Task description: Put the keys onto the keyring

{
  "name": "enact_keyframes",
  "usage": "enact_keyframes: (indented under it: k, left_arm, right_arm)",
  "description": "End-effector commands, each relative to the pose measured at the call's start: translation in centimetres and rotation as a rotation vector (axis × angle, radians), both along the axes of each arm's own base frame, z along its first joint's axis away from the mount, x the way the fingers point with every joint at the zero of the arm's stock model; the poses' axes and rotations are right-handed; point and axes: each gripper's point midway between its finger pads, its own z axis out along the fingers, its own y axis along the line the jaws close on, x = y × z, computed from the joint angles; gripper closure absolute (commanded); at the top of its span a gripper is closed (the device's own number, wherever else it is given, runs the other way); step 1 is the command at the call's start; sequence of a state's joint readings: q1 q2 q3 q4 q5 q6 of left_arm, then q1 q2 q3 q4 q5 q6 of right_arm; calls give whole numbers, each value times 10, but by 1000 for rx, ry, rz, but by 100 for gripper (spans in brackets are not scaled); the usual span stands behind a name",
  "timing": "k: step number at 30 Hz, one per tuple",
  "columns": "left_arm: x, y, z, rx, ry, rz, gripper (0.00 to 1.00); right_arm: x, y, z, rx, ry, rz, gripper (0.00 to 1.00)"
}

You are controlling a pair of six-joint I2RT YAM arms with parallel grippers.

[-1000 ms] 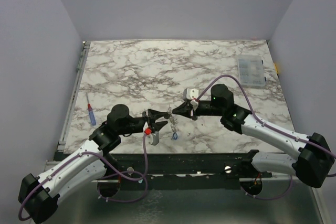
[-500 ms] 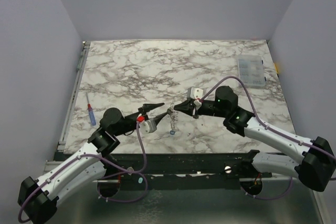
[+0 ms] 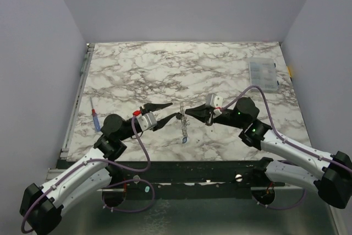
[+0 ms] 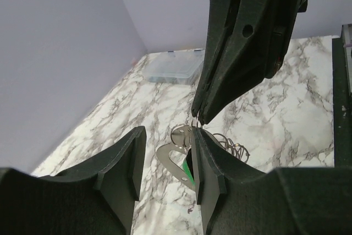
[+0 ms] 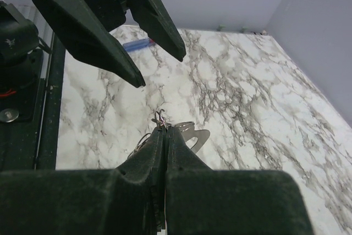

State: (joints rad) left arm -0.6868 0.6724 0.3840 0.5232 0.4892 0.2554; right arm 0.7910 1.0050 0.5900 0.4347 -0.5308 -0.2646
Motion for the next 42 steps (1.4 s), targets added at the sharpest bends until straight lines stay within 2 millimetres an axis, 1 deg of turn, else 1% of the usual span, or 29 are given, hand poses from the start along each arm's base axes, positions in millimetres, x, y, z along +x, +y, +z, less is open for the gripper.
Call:
enact_keyframes:
  k: [1, 3, 7, 10, 14, 19, 27, 34, 42]
  left_arm:
    - [-8, -6, -3, -20, 46, -68, 56]
    - [-9, -11, -8, -8, 67, -92, 56]
    - [-12, -19, -15, 20, 89, -147, 63]
    - [-12, -23, -17, 24, 112, -161, 64]
    - [-7, -22, -18, 15, 118, -138, 63]
    - [-3, -21, -13, -11, 107, -118, 64]
    - [-4, -24, -14, -12, 114, -133, 70]
    - [0, -25, -18, -5, 127, -123, 70]
    - [2, -27, -18, -6, 131, -125, 70]
  right_arm:
    - [2, -4, 23, 92, -48, -29, 99]
    - [2, -4, 23, 95, -47, -29, 99]
    - [2, -3, 23, 97, -49, -29, 99]
    - [3, -4, 24, 104, -53, -35, 99]
    - [3, -3, 24, 105, -52, -32, 99]
    - [3, -1, 20, 102, -49, -23, 99]
    - [2, 1, 19, 101, -44, -9, 99]
    - [0, 2, 19, 108, -46, 1, 99]
    - [-4, 5, 15, 97, -39, 31, 99]
